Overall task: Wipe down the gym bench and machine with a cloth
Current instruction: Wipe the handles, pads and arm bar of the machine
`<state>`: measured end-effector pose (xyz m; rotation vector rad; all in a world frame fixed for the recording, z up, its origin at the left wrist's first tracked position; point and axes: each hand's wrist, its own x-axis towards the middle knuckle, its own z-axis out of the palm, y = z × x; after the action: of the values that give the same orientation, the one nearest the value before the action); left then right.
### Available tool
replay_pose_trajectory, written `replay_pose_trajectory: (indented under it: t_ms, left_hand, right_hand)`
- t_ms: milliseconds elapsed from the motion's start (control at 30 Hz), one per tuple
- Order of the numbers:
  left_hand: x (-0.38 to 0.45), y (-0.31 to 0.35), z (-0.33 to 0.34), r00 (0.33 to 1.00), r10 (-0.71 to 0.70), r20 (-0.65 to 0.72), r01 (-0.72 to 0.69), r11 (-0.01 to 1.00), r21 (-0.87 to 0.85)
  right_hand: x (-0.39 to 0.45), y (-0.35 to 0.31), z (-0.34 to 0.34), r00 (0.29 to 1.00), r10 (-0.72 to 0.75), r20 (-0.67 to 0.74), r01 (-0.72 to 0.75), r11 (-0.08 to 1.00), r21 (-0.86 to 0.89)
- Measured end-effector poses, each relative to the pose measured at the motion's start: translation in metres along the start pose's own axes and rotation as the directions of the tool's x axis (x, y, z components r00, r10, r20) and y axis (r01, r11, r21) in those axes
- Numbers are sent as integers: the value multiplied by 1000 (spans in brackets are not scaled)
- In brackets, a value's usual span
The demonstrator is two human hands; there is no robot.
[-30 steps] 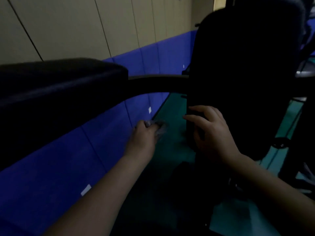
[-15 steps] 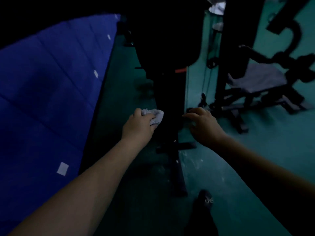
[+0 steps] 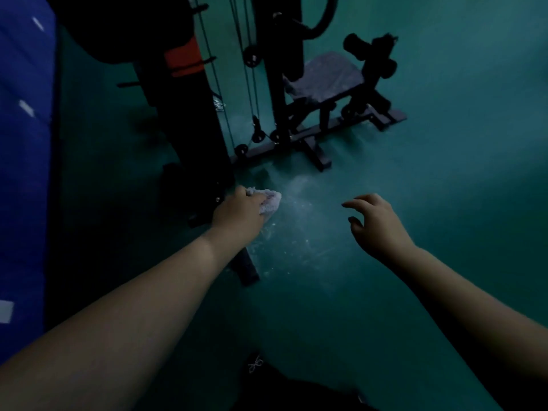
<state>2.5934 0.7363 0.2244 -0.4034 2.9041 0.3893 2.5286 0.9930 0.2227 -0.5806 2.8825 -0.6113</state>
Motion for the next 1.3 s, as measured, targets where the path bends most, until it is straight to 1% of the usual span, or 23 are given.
replay_pose_trajectory:
  t_ms: [67, 300, 367, 500, 633, 733, 1033, 1300]
  left_hand:
    - [-2, 31, 13, 999, 5, 40, -6, 1000, 15]
    - [-19, 145, 69, 991, 112, 67, -116, 992, 53]
    - [-21, 176, 85, 988, 137, 65, -140, 989, 39]
    - [-20, 229, 109, 989, 125, 80, -128, 991, 35]
    - [-12, 264, 124, 988, 135, 70, -139, 989, 44]
    - [-1, 284, 129, 987, 140, 78, -145, 988, 59]
    - [67, 340, 135, 962, 234, 141, -244, 968, 62]
    - [141, 411, 130, 935, 296, 193, -322, 939, 118]
  right_hand:
    - [-17, 28, -9, 999, 38, -1, -38, 999, 8]
    - [-80, 134, -44, 987, 160, 17, -160, 987, 2]
    - [-95, 165, -54, 982, 188, 20, -188, 982, -12]
    - [-118, 222, -72, 972, 235, 24, -234, 972, -29]
    - [-127, 262, -82, 960, 278, 16, -278, 960, -18]
    - [-123, 284, -83, 952, 306, 12, -306, 952, 23]
    - [-70, 340, -92, 928, 369, -42, -364, 926, 102]
    - [-14, 402, -109, 899, 436, -30, -427, 891, 155]
